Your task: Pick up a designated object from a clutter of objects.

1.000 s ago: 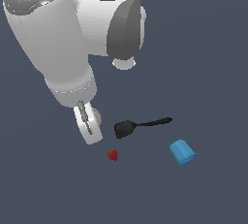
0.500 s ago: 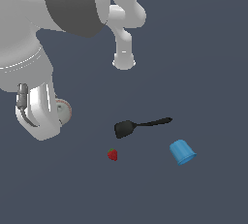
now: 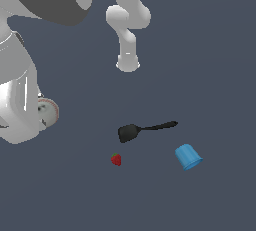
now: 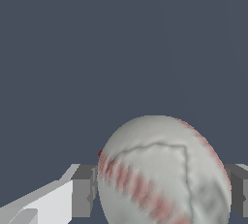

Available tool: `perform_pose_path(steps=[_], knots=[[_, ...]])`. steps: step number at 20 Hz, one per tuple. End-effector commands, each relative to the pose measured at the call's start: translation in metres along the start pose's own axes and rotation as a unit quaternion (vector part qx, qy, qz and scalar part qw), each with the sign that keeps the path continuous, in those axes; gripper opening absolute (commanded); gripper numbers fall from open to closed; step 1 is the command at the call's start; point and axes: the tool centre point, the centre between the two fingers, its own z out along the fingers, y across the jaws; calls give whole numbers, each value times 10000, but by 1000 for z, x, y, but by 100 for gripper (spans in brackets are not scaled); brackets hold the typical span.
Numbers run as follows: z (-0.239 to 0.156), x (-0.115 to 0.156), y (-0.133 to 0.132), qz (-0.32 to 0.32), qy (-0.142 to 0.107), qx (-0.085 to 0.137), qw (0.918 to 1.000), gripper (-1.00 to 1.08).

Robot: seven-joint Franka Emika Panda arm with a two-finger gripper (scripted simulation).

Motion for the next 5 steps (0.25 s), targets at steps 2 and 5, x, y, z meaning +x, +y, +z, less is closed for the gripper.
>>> perform_pose_path(steps=[2, 5], knots=[[-4, 3, 0, -1, 8, 8, 10000, -100], [-5, 4, 0, -1, 8, 8, 10000, -100]])
